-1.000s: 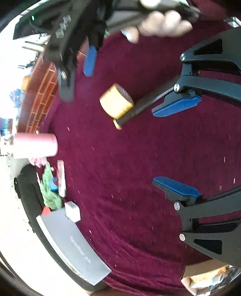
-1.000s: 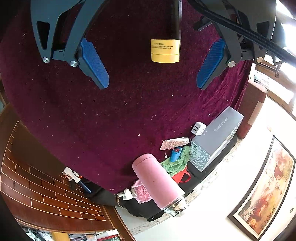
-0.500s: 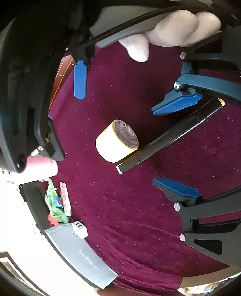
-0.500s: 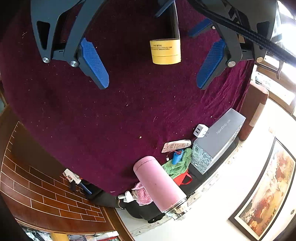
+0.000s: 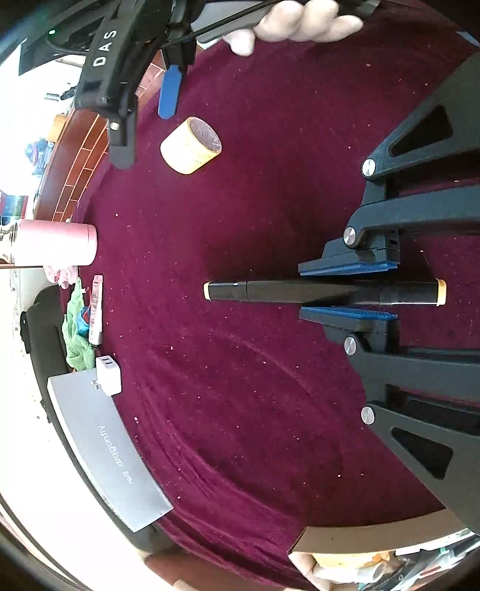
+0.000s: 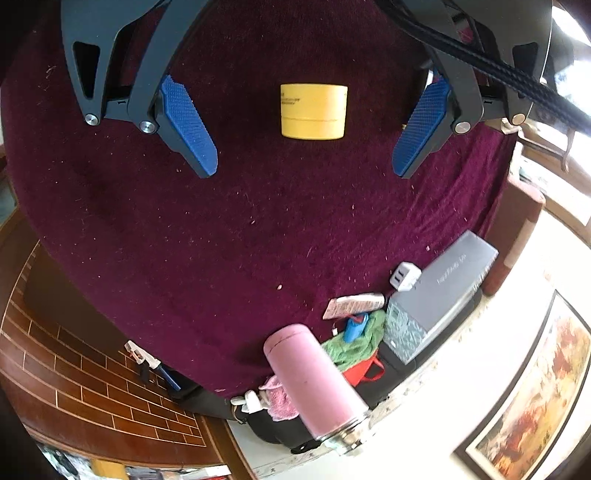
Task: Organize objects
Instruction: 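Grasp the yellow-capped black marker with the left tool while the right tool grasps the yellow jar, then carry the marker and yellow jar over the tray with both tools, then lower the marker and yellow jar into the tray and open both tools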
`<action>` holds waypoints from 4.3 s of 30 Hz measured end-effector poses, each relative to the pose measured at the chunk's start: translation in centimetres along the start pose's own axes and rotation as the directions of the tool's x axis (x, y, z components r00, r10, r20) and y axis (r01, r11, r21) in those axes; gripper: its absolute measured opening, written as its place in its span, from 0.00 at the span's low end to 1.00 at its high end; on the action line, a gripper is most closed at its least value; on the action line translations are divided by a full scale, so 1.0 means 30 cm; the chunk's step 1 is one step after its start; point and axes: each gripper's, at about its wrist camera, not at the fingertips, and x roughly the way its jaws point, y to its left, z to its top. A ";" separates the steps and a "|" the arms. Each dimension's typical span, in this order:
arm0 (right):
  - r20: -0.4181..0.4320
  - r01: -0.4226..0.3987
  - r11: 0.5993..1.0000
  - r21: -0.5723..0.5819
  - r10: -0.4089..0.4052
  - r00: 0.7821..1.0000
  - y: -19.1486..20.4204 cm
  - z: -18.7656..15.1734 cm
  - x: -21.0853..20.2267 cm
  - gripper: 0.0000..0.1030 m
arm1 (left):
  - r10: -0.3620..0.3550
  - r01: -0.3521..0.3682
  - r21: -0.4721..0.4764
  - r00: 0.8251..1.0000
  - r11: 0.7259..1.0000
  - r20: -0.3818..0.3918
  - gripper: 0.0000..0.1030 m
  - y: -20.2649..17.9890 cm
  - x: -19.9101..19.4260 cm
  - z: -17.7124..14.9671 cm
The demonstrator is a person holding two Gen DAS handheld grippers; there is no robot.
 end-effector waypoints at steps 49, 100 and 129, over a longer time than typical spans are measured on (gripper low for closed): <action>0.011 0.218 0.911 -0.349 -0.228 0.974 0.205 -0.217 0.078 0.36 | 0.252 -0.170 -0.304 0.934 0.937 0.255 0.11 0.420 -0.475 -0.363; -0.413 -0.407 0.672 -0.619 0.162 0.896 1.140 -0.899 -0.100 0.37 | 0.281 -0.083 -0.552 0.917 0.830 0.285 0.12 0.885 -0.651 -0.863; -0.442 -0.428 0.724 -0.541 0.188 0.877 1.043 -0.864 -0.061 0.37 | 0.167 -0.061 -0.520 0.973 0.852 0.160 0.12 0.790 -0.491 -0.783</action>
